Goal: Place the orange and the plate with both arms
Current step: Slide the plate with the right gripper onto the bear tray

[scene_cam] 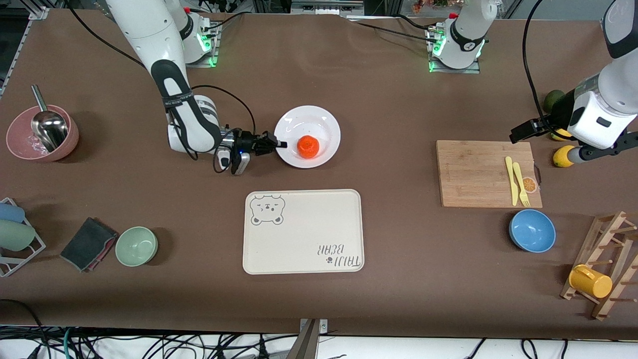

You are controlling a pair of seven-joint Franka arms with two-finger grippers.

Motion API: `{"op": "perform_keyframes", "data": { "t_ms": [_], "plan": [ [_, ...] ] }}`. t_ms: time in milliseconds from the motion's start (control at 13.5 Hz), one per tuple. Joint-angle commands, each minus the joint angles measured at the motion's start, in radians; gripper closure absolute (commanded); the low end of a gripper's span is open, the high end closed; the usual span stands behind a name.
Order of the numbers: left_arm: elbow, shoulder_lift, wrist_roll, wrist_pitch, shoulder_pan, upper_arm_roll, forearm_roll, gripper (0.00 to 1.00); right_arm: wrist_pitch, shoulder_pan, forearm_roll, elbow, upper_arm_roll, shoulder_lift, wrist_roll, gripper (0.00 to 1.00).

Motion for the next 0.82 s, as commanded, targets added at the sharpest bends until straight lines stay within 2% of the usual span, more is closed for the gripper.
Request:
{"op": "perform_keyframes", "data": {
  "t_ms": [0,371,742],
  "plan": [
    [0.010,-0.004,0.023,-0.016,0.002,0.002,-0.023,0.00,-0.025,-0.008,-0.059,0.102,-0.048,0.001,0.062,1.00],
    [0.008,-0.005,0.023,-0.016,0.002,0.004,-0.023,0.00,-0.045,-0.093,-0.341,0.350,-0.056,0.046,0.356,1.00],
    [0.008,-0.002,0.023,-0.016,0.004,0.004,-0.023,0.00,-0.033,-0.091,-0.343,0.606,-0.054,0.229,0.490,1.00]
  ]
}}
